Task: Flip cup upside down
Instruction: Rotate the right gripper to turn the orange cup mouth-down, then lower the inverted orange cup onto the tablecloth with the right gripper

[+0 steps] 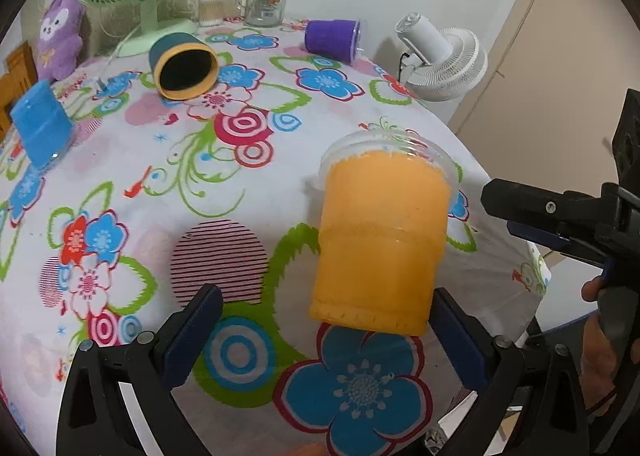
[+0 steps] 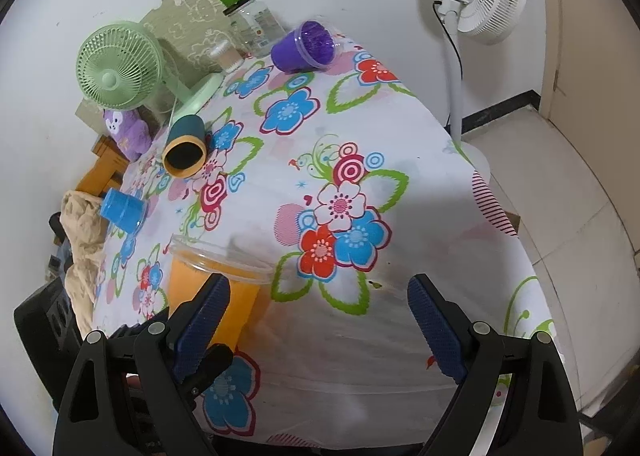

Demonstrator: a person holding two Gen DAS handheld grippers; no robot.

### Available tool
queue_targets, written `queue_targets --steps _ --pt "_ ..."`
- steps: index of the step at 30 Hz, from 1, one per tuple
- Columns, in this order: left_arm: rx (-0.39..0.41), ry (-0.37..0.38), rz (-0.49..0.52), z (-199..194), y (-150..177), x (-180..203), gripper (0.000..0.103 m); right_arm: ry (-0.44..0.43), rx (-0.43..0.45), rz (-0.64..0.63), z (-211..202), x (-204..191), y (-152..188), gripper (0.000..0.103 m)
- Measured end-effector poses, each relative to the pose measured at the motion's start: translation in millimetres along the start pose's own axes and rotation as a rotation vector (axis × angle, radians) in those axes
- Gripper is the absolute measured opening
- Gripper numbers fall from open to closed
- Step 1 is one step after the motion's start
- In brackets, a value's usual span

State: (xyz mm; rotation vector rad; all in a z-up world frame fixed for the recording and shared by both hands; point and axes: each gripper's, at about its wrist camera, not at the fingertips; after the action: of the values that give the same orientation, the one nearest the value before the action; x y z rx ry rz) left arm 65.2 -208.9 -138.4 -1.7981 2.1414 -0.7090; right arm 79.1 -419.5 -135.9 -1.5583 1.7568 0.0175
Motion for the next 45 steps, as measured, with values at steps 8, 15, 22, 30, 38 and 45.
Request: queue_targets --steps 8,15,22,30,38,45 --pt "0.0 0.02 0.006 -2.7 -0.3 -4.5 0.059 -0.001 -0.01 0.005 4.4 0.0 1.2 0.092" --pt "0.017 0.017 0.014 -16.3 -0.3 -13.8 0.055 -0.003 -0.017 -0.004 7.9 -5.5 2.2 0.092" --pt "-0.026 -0.039 0.011 -35.8 -2.7 -37.0 0.055 -0.01 -0.031 -0.018 14.7 -11.9 4.6 0.092" --pt "-0.153 -0.095 0.025 -58.8 -3.7 -70.6 0.055 -0.021 -0.063 -0.065 30.8 -29.3 6.7 0.092" --pt "-0.167 -0.119 0.01 -74.7 -9.3 -86.8 0.055 -0.033 -0.099 -0.129 43.1 -51.7 12.9 0.092" --pt "-0.141 -0.102 0.019 -77.5 -11.2 -83.2 0.054 -0.031 -0.107 -0.154 42.9 -60.1 15.5 0.092"
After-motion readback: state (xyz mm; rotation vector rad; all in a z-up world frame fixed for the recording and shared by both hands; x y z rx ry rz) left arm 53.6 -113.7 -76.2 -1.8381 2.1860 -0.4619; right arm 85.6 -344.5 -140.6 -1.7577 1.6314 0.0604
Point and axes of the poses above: each gripper's, at about its wrist camera, not at the fingertips, and z roughly the way its jaws point, x to its right, y to its underside, and after that the axes turned 7 degrees about -y, right-handed
